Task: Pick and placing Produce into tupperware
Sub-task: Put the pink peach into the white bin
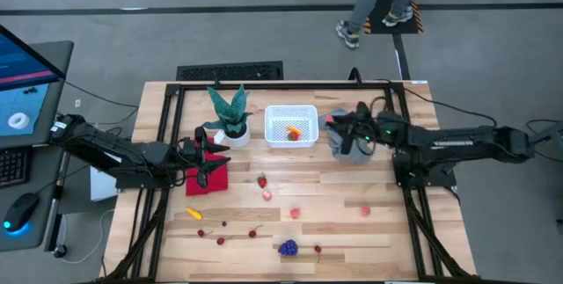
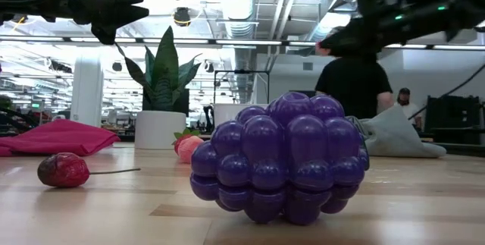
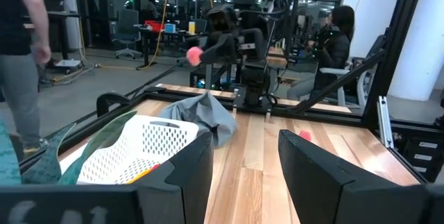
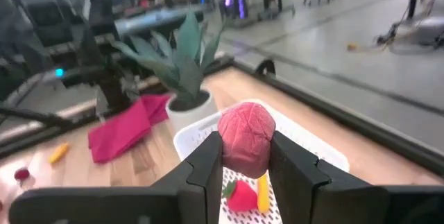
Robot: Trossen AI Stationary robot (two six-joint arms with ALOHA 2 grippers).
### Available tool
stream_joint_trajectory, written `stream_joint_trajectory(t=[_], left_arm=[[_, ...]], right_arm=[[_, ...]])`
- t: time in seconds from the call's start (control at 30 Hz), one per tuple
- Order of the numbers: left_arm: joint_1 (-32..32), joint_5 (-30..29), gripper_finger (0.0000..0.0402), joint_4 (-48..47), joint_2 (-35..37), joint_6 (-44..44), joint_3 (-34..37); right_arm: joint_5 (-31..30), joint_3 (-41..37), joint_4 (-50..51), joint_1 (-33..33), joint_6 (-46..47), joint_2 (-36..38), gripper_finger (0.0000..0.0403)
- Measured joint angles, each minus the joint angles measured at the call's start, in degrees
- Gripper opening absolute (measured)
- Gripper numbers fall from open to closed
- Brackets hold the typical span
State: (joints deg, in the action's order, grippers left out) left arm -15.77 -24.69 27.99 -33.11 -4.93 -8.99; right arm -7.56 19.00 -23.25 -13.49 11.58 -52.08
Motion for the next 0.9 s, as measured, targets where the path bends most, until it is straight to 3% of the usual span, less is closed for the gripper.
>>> stream_joint_trajectory(t=[0.13, 0.5, 0.9], left_arm=[[0.0, 0.0, 0.0155, -0.2, 0.0, 0.0, 0.0], [0.0, 0.2, 0.0155, -1.2, 0.0, -0.3, 0.0], [0.0, 0.5, 0.0155, -1.7, 0.0, -1.5, 0.0]], right_arm=[[5.9, 5.1, 0.0, -4.4, 0.5, -9.5, 0.0126], [13.5, 19.3, 0.4, -8.4, 2.0, -31.7, 0.0131], [13.8, 30.0, 10.1, -9.3, 3.5, -41.6, 0.0153]])
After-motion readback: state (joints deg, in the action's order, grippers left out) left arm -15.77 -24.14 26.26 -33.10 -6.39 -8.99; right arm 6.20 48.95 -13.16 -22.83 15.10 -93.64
